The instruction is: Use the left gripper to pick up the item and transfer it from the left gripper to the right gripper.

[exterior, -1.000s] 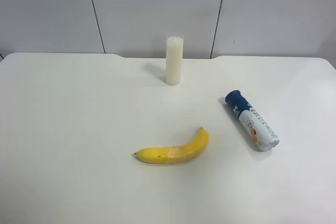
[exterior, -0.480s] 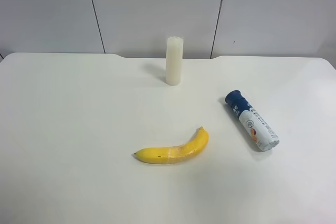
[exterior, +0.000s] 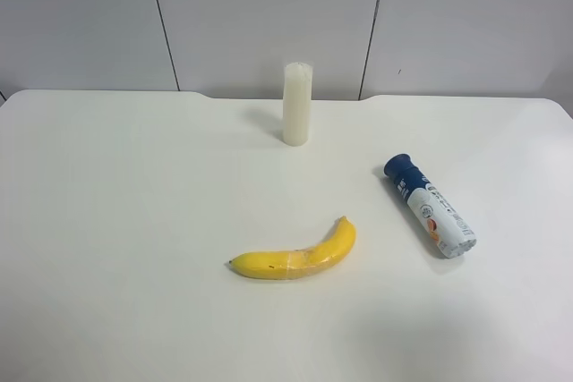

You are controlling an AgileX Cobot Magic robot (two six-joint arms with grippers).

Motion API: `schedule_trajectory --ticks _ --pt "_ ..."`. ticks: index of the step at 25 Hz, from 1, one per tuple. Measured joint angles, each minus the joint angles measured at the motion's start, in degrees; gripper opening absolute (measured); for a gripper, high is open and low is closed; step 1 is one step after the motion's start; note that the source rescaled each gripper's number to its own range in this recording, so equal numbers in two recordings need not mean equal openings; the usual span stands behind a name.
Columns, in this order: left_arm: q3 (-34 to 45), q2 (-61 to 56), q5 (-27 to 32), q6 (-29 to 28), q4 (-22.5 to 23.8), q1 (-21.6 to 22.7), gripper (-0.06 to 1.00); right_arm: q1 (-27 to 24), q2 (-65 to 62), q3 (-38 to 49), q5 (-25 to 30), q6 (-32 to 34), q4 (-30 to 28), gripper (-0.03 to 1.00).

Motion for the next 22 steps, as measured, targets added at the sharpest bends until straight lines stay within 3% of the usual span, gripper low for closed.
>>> schedule_trajectory --ticks 22 --pt "0.0 0.0 0.0 0.0 0.0 0.0 0.99 0.0 -0.2 0.1 -0.3 2.0 -0.2 1.0"
